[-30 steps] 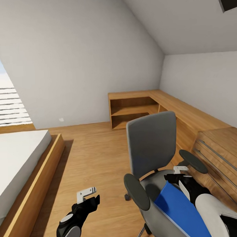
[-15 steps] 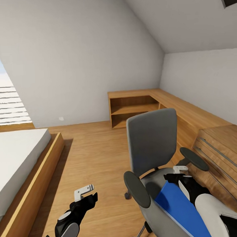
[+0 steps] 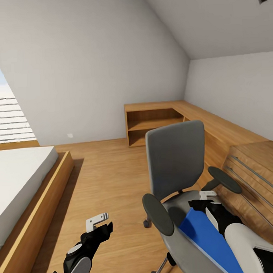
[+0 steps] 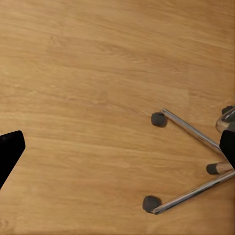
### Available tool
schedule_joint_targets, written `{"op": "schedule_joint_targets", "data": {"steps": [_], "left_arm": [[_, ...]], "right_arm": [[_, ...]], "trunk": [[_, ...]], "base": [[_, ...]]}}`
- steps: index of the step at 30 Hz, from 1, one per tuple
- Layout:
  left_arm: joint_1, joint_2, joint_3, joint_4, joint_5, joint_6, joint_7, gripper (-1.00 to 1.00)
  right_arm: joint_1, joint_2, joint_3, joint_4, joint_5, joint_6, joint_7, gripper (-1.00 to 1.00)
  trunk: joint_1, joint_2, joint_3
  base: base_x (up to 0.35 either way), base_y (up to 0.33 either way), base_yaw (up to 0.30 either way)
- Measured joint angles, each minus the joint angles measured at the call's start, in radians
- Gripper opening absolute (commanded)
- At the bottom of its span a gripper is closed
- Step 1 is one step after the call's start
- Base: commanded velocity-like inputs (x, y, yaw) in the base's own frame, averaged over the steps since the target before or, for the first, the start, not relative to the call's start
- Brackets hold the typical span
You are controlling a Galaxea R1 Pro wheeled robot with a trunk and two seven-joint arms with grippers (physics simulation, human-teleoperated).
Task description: In the bedroom, organize the workspace by keeping the computer under the desk, ensuring the monitor is on the desk, placing the keyboard on the desk next to the monitor, placing the mouse on the desk next to the keyboard, moving the folder from the swivel chair onto the desk next to the mouse, stacking the notebook on top of the folder with the pen on top of the notebook, and positioning the swivel chair next to the desk.
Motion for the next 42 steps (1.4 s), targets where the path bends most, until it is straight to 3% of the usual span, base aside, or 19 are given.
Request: {"op": "schedule_joint_targets", "data": {"steps": [9,15,25,42], "left_arm": [[0.000,0.000,0.000,0.000,0.000,0.000,0.000,1.00],[0.000,0.000,-0.001,0.000,0.000,-0.001,0.000,1.00],[0.000,0.000,0.000,0.000,0.000,-0.002,0.001,1.00],[0.000,0.006,0.002,0.005,0.005,0.000,-0.002,1.00]], "right_arm": [[0.000,0.000,0.001,-0.001,0.000,0.000,0.000,1.00],[0.000,0.000,0.001,-0.002,0.000,0.000,0.000,1.00],[0.000,0.000,0.002,-0.002,0.000,0.000,0.000,1.00],[0.000,0.000,0.003,-0.002,0.001,0.000,0.000,1.00]], "trunk": [[0.035,-0.063,-0.028],[0.035,-0.063,-0.028],[0.073,-0.133,-0.060],[0.073,-0.133,-0.060]], "base": [[0.000,0.000,0.000],[0.000,0.000,0.000],[0.000,0.000,0.000],[0.000,0.000,0.000]]}}
